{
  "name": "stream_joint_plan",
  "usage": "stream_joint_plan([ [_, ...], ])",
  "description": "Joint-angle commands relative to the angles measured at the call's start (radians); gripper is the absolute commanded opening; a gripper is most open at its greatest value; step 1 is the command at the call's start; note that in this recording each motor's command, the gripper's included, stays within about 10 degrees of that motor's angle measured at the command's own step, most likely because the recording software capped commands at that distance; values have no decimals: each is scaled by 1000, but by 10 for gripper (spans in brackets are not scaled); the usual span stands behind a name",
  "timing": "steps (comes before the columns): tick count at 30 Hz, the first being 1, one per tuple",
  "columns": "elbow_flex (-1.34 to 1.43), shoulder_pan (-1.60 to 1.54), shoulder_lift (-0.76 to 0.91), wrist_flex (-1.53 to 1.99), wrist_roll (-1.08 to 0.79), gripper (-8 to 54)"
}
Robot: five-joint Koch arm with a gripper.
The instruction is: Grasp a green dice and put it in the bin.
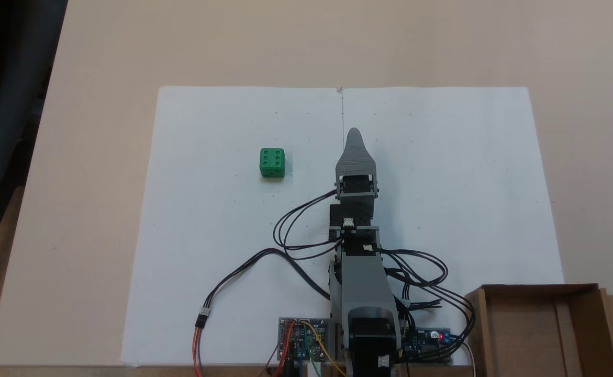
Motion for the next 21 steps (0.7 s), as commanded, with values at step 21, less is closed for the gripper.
stream_joint_plan([
  [21, -882, -31, -327, 1258, 225, 433],
])
